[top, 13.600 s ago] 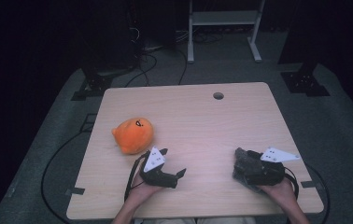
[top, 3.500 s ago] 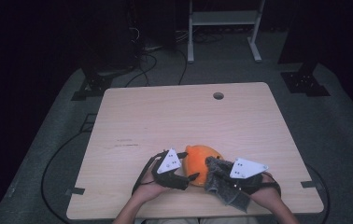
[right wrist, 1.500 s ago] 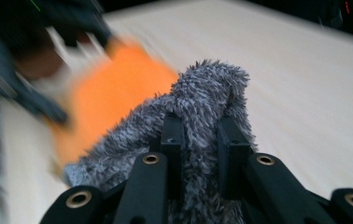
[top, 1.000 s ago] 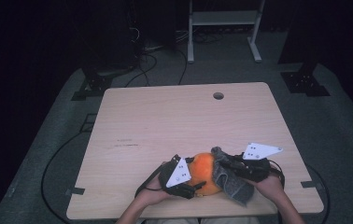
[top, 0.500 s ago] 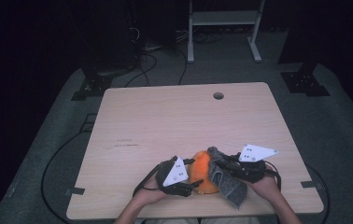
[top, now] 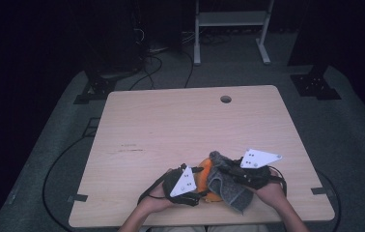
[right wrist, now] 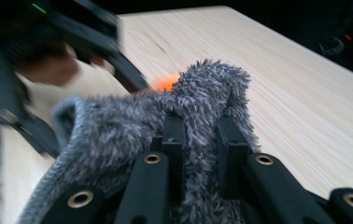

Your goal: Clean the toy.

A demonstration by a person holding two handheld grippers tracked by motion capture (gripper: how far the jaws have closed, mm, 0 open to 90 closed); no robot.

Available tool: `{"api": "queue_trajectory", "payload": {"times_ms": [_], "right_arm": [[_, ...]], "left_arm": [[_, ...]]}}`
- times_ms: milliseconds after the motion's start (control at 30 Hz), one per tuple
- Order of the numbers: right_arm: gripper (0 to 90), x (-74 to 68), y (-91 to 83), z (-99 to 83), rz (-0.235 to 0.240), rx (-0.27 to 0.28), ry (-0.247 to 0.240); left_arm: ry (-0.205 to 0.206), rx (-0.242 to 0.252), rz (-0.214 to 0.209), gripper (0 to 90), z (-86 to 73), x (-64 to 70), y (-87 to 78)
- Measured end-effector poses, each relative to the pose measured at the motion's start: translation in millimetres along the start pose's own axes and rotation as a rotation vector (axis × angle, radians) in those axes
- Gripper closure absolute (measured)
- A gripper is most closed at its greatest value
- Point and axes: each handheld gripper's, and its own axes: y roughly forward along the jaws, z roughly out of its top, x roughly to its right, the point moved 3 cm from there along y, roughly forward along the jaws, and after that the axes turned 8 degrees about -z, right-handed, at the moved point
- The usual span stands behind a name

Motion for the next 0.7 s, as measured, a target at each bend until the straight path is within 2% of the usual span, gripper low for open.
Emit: {"api": "queue_trajectory", "payload": {"times_ms": [100,167,233,300,333,367,400,500,567,633,700], "right_arm": [[76.2,10.6,-6.4,-10.9,-0.05,-0.035,0.036],[76.1,7.1,-15.9,-9.4,-0.025,-0.003,0.044],[76.1,-5.7,-22.1,-4.0,0.016,0.03,0.008],[76.0,-16.5,-18.5,-2.1,0.032,0.015,-0.043],[76.0,-18.7,-14.0,-3.2,0.021,-0.005,-0.064],[76.0,-18.4,-9.9,-5.2,0.014,-0.019,-0.069],[76.0,-16.2,-7.1,-6.6,0.018,-0.011,-0.054],[76.0,-10.0,-4.2,-8.5,0.001,0.001,-0.033],[76.1,-7.1,-3.5,-9.9,-0.004,0.011,-0.022],[76.0,-4.0,-3.4,-11.4,-0.025,0.006,-0.023],[76.0,-0.2,-3.7,-12.9,-0.048,-0.002,-0.023]], "left_arm": [[-0.011,-0.01,0.008,30.8,-1.2,-2.8,-0.6],[-0.027,-0.015,0.019,30.4,-2.7,-5.4,-1.3],[-0.058,-0.013,0.022,30.2,-4.4,-8.9,-2.1],[-0.083,-0.004,0.02,28.1,-5.0,-11.0,-2.9],[-0.093,0.001,0.018,25.1,-4.6,-11.9,-4.1],[-0.107,0.004,0.016,20.4,-3.7,-12.7,-5.2],[-0.113,0.005,0.009,15.4,-2.9,-13.0,-6.3],[-0.099,0.021,-0.025,10.7,-2.0,-10.8,-6.6],[-0.085,0.004,-0.047,12.2,-2.4,-9.7,-4.0],[-0.028,-0.011,-0.01,21.2,-3.3,-9.5,-3.4],[-0.015,-0.008,0.006,29.9,-3.2,-9.8,-4.7]]}}
